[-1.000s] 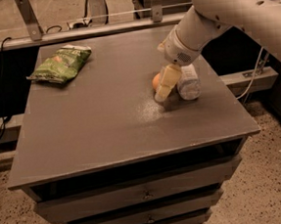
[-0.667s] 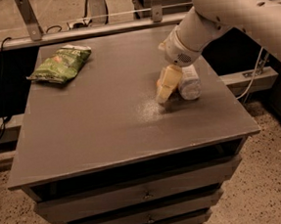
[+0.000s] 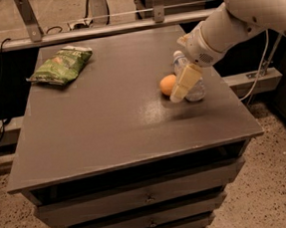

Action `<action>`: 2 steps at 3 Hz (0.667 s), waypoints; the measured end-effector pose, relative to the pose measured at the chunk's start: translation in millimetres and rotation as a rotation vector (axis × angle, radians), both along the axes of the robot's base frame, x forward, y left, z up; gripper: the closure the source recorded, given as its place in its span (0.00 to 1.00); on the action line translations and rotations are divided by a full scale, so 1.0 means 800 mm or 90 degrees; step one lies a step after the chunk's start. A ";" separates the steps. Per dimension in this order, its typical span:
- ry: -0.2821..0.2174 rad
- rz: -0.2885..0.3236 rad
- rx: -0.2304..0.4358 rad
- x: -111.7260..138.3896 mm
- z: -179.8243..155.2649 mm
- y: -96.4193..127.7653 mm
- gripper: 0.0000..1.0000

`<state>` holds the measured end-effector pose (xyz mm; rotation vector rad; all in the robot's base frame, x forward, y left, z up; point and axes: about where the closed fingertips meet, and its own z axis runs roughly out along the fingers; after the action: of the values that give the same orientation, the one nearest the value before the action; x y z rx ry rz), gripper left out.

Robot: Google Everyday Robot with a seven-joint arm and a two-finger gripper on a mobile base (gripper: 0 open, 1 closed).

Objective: Move orange near blue plastic bottle

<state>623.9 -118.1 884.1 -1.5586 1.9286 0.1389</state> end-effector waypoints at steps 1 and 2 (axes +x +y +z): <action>-0.054 -0.028 0.058 -0.022 0.030 -0.042 0.00; -0.120 -0.049 0.109 -0.056 0.077 -0.091 0.00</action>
Offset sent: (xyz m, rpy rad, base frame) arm -0.0848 -0.1327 0.1150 0.2652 -0.3298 -0.1278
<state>578.7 -190.7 945.7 -1.3346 1.7782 0.1159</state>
